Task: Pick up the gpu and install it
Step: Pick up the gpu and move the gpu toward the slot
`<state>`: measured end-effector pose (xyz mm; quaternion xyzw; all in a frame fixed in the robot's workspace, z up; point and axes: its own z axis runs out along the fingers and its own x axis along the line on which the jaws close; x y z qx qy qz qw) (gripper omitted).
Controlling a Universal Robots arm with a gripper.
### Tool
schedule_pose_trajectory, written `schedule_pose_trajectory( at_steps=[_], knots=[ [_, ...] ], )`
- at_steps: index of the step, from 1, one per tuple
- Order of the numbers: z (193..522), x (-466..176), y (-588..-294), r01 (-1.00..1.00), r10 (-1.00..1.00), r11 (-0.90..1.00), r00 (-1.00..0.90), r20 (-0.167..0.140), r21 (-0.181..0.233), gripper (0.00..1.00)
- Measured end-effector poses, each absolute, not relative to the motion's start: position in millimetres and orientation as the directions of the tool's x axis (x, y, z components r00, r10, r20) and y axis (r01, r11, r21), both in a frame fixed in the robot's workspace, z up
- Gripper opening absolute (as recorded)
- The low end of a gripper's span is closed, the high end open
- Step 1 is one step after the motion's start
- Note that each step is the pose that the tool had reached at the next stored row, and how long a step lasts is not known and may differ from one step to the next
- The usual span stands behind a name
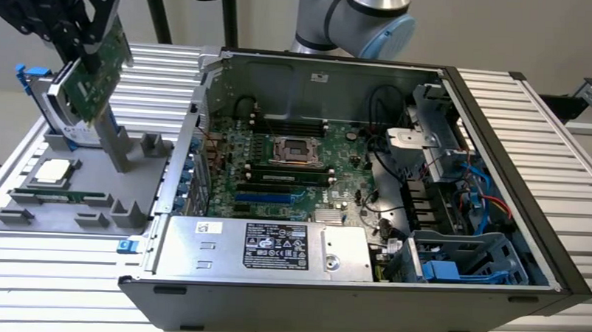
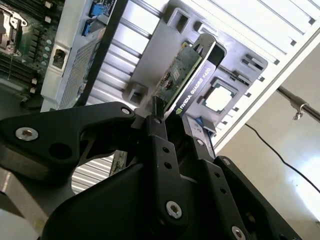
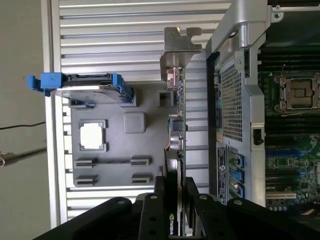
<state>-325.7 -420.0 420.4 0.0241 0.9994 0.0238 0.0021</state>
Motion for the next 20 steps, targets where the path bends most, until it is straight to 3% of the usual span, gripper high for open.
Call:
schedule_pose_trajectory(
  at_steps=[20],
  knots=[
    [425.0, -323.7, -419.9, 0.048, 0.048, 0.998, -0.999, -0.004, 0.048, 0.00]
  ],
)
